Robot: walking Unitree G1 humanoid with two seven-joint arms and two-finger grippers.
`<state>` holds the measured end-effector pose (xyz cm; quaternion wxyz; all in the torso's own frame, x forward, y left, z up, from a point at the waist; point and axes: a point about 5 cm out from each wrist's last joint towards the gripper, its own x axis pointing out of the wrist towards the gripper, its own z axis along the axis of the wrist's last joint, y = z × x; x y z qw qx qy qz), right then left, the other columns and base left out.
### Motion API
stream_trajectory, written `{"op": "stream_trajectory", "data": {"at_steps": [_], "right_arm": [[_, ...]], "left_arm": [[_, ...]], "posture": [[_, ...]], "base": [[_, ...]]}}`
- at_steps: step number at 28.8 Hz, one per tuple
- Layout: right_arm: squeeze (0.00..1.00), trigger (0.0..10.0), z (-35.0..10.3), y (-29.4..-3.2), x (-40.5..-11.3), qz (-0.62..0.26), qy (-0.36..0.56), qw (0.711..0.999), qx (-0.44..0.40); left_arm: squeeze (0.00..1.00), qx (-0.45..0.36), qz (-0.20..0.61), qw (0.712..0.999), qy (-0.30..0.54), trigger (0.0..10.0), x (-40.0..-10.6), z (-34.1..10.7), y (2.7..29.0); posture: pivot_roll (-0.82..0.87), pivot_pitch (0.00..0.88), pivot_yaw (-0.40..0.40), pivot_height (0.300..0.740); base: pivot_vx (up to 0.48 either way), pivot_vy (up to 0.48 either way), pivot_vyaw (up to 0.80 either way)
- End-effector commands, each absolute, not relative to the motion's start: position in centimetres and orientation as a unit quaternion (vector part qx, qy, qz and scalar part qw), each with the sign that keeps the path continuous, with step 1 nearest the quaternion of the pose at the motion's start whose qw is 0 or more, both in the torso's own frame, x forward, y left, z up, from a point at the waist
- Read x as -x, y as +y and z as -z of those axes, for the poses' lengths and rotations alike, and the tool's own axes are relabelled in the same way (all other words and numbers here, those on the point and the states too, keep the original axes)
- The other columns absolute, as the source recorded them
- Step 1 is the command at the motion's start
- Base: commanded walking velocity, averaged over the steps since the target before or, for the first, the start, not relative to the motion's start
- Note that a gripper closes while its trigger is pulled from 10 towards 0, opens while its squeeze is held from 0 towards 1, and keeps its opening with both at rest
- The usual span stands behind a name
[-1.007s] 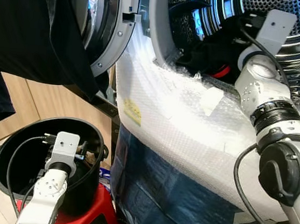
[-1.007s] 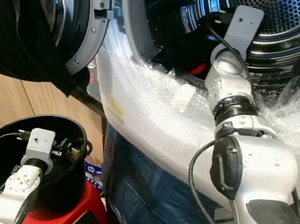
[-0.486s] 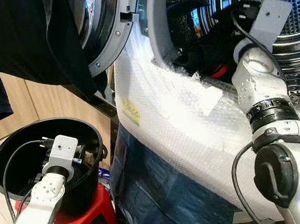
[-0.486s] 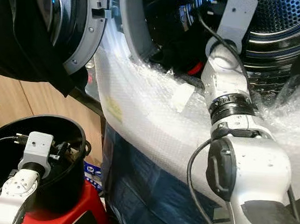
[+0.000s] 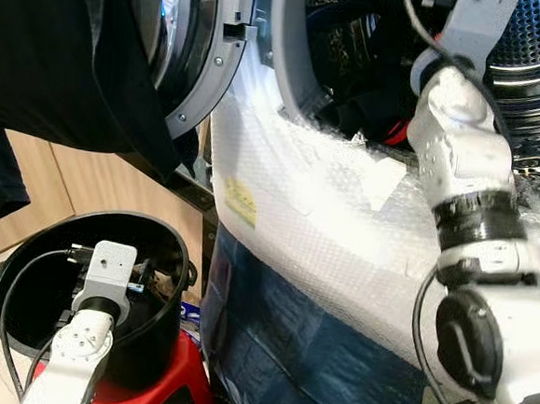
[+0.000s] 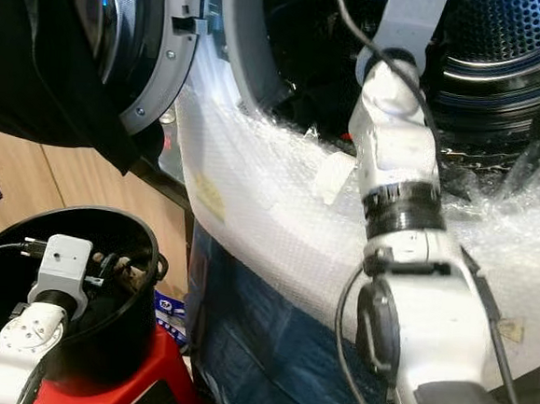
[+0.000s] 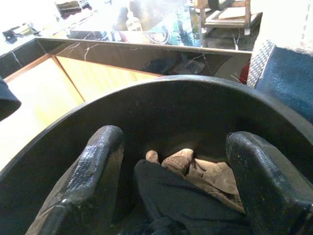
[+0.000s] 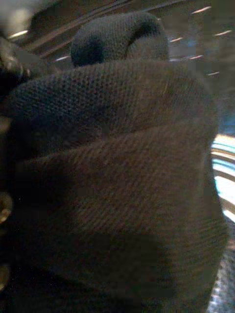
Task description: Clothes washing
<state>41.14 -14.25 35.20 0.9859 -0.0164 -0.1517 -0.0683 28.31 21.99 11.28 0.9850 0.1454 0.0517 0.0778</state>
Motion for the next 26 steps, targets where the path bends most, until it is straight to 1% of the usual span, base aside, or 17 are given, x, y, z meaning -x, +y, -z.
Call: {"op": "stream_trajectory", "data": {"at_steps": [1, 3, 5, 6, 8, 12, 17, 18, 20, 21, 22, 26], "right_arm": [[1.0, 10.0, -35.5, -15.0, -40.8, 0.073, -0.153, 0.985, 0.02], [1.0, 10.0, -34.4, -15.8, -40.6, 0.086, -0.135, 0.986, 0.035], [1.0, 10.0, -34.1, -16.0, -40.6, 0.09, -0.131, 0.987, 0.039], [1.0, 10.0, -33.1, -16.3, -40.5, 0.088, -0.117, 0.988, 0.049], [1.0, 10.0, -32.4, -16.2, -40.2, 0.073, -0.104, 0.991, 0.037], [1.0, 10.0, -32.3, -15.9, -39.4, 0.034, -0.097, 0.994, -0.028], [1.0, 10.0, -33.4, -16.3, -38.2, 0.01, -0.118, 0.992, -0.036], [1.0, 10.0, -33.8, -16.3, -37.4, -0.01, -0.126, 0.992, -0.02], [1.0, 10.0, -33.9, -16.5, -37.0, -0.008, -0.128, 0.992, -0.005], [1.0, 10.0, -33.9, -17.1, -36.6, -0.002, -0.126, 0.992, 0.028], [1.0, 10.0, -33.9, -17.9, -36.3, 0.008, -0.123, 0.992, 0.031], [1.0, 10.0, -33.6, -18.9, -35.6, 0.004, -0.114, 0.992, 0.046]], "left_arm": [[0.0, -0.153, -0.074, 0.984, 0.051, 10.0, -28.1, -11.4, 21.8], [0.0, -0.152, -0.072, 0.984, 0.053, 10.0, -28.0, -11.3, 21.6], [0.0, -0.151, -0.072, 0.984, 0.054, 10.0, -28.0, -11.3, 21.6], [0.0, -0.15, -0.071, 0.985, 0.054, 10.0, -28.0, -11.2, 21.5], [0.0, -0.15, -0.071, 0.985, 0.054, 10.0, -28.1, -11.2, 21.4], [0.0, -0.148, -0.073, 0.985, 0.053, 10.0, -28.0, -11.3, 21.4], [0.0, -0.149, -0.074, 0.984, 0.057, 10.0, -27.9, -11.2, 21.6], [0.0, -0.149, -0.074, 0.984, 0.057, 10.0, -27.9, -11.2, 21.6], [0.0, -0.148, -0.075, 0.984, 0.057, 10.0, -27.9, -11.2, 21.7], [0.0, -0.148, -0.076, 0.984, 0.057, 10.0, -27.9, -11.2, 21.7], [0.0, -0.148, -0.075, 0.985, 0.057, 10.0, -27.9, -11.2, 21.6], [0.0, -0.147, -0.073, 0.985, 0.057, 10.0, -28.0, -11.2, 21.5]], "posture": [[0.23, 0.0, -0.07, 0.74], [0.22, 0.0, -0.071, 0.74], [0.22, 0.0, -0.071, 0.74], [0.22, 0.0, -0.074, 0.74], [0.22, 0.0, -0.076, 0.74], [0.22, 0.0, -0.075, 0.74], [0.21, 0.006, -0.073, 0.74], [0.21, 0.01, -0.072, 0.74], [0.21, 0.01, -0.072, 0.74], [0.21, 0.01, -0.072, 0.74], [0.2, 0.017, -0.071, 0.74], [0.19, 0.019, -0.072, 0.74]], "base": [[0.0, 0.0, 0.0], [0.0, 0.0, 0.0], [0.0, 0.0, 0.0], [0.0, 0.0, 0.0], [0.0, 0.0, 0.0], [0.0, 0.0, 0.0], [0.0, 0.0, 0.0], [0.0, 0.0, 0.0], [0.0, 0.0, 0.0], [0.0, 0.0, 0.0], [0.0, 0.0, 0.0], [0.0, 0.0, 0.0]]}}
